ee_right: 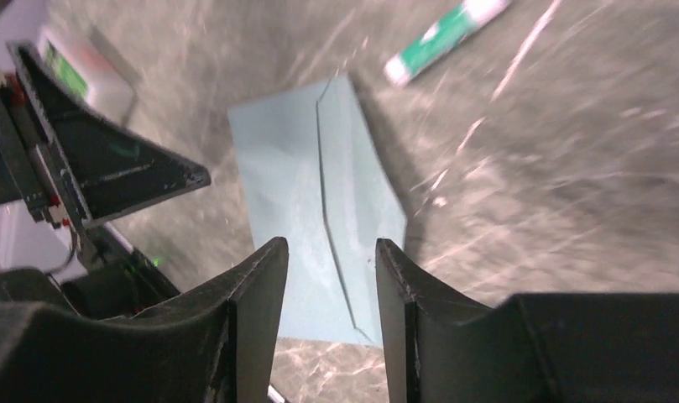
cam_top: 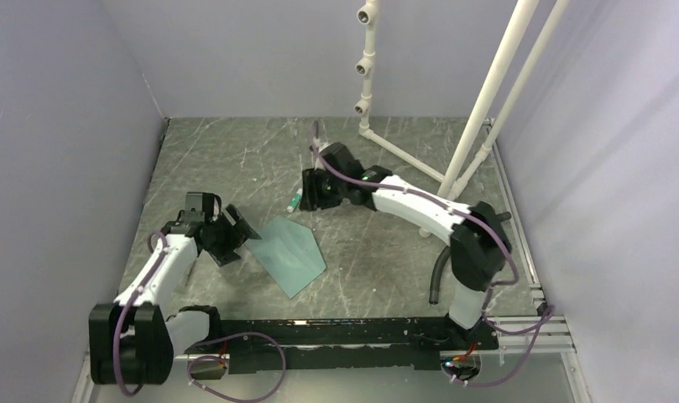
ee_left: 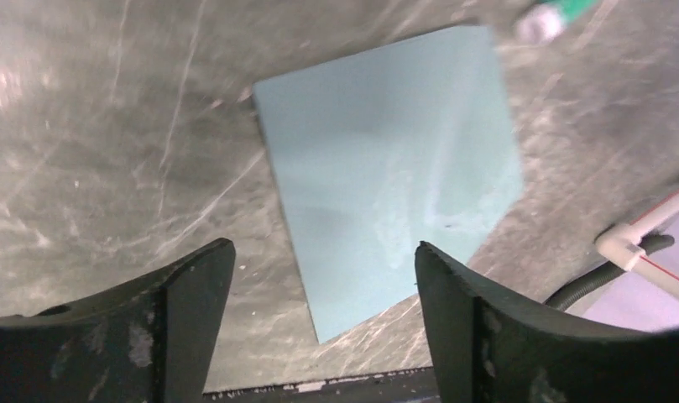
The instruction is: Place the letter into the envelope and seal it
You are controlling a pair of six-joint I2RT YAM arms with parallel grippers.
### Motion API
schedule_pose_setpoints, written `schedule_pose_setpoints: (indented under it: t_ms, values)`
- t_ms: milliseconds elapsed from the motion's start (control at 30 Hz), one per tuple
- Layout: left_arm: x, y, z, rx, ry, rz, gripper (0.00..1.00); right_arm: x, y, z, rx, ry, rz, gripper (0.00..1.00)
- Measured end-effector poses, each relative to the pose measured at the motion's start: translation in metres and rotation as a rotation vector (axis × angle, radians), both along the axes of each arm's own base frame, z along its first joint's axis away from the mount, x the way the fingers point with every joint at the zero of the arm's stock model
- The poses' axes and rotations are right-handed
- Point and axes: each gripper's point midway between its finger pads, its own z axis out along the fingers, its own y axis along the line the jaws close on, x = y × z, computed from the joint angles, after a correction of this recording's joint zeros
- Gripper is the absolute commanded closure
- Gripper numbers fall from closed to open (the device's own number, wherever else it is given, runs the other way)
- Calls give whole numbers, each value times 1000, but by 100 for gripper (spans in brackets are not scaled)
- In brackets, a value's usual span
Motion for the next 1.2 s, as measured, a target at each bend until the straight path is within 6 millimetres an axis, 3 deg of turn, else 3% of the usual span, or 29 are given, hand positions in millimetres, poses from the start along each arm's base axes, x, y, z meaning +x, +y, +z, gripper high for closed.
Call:
schedule_pose_setpoints:
  t_ms: [100,167,233,367,533,733,900,1033,1200]
  values:
    - [19,2,28,22,-142,-25,7,27,-19,39,31,-119,-109,39]
    - [34,2,44,30,-217,-46,7,44,-29,48,23,-161,-175,35]
    - [49,3,56,43,-254,-63,7,59,-32,42,-19,-170,-217,34]
    - [78,9,71,96,-279,-83,7,96,-14,20,-94,-179,-267,33]
    - [84,18,69,153,-256,-83,7,127,2,-25,-213,-184,-319,31]
    - [72,24,61,185,-200,-100,7,135,30,-52,-283,-219,-348,32]
    - [65,26,72,204,-241,-104,7,132,48,-70,-312,-234,-365,37]
    - [56,30,81,225,-284,-99,7,132,44,-89,-363,-231,-380,40]
    - [55,32,78,241,-282,-101,7,132,32,-104,-422,-217,-393,44]
